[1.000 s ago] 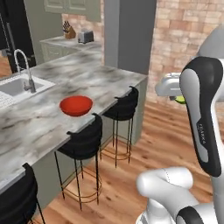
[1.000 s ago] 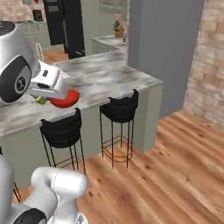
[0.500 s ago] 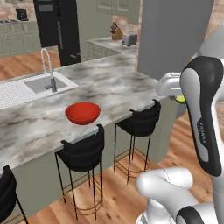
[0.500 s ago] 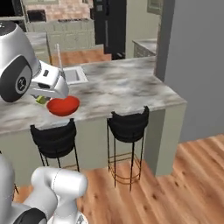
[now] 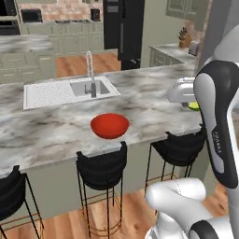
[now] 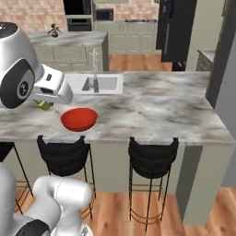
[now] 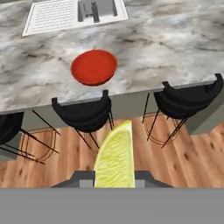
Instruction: There is a bowl on the dining counter. Grab a lemon wedge from the fridge and place it in the bowl. Then get the liquor bottle and glass cup from the cabinet and place them next to the bowl.
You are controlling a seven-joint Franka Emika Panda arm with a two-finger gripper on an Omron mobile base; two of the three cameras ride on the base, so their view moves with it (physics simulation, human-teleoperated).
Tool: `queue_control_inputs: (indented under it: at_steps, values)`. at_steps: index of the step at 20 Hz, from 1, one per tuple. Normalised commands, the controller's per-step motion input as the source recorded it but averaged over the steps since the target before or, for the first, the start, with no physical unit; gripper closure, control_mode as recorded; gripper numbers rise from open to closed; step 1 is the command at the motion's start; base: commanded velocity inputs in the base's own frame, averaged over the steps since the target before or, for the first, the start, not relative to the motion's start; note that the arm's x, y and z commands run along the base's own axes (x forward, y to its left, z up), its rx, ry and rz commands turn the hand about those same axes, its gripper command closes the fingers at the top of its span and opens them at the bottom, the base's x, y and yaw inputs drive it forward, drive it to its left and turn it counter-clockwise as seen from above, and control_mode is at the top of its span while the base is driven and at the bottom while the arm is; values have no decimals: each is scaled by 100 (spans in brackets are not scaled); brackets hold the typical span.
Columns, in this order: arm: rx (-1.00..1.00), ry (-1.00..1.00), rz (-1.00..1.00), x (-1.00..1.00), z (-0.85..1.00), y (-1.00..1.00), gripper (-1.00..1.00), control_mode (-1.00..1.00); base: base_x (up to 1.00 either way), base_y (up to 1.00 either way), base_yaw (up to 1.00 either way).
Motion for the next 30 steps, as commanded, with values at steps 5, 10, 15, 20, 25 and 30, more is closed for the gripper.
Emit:
queue_control_inputs:
  at_steps: [5,10,15,20,25,30]
  values:
    - [0,0,0,0,0,0,100,100,65,-3,42]
    - [0,0,0,0,0,0,100,100,93,0,19]
    - [0,0,0,0,0,0,100,100,100,0,0]
    - [-1,23,0,99,-49,13,100,-100,0,0,0]
    - [-2,19,0,100,-84,15,100,-100,0,0,0]
    - [-4,5,0,88,-94,3,100,-100,0,0,0]
